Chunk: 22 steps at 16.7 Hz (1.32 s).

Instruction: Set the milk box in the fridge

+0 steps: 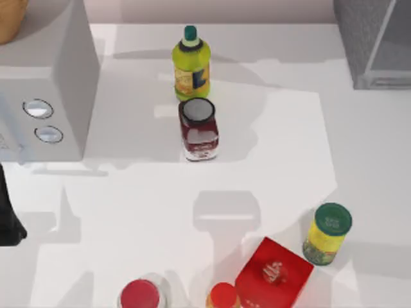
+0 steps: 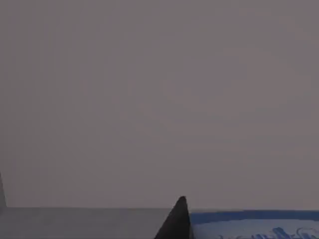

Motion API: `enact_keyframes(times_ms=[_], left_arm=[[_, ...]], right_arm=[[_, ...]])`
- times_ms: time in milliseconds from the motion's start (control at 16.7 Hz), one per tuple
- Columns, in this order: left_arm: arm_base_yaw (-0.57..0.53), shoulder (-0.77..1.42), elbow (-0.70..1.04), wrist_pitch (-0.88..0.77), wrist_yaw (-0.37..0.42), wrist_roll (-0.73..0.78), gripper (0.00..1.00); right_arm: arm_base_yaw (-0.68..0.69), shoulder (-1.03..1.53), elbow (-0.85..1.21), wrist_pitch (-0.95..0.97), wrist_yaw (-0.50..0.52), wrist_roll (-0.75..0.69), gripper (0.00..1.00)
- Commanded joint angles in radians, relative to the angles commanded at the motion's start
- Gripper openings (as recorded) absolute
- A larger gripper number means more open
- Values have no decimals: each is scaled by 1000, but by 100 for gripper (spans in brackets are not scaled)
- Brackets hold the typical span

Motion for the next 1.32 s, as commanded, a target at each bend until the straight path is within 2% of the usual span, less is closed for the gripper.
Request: enact_keyframes(times_ms=[240, 540, 1320], left_arm=[[0, 0, 0, 0, 0, 0, 100], [0, 0, 0, 0, 0, 0, 100], [0, 0, 0, 0, 0, 0, 100]], right_arm=[[18, 73, 147, -110, 18, -1, 0], [21, 81, 158, -121, 21, -1, 0], [21, 81, 158, -121, 21, -1, 98]])
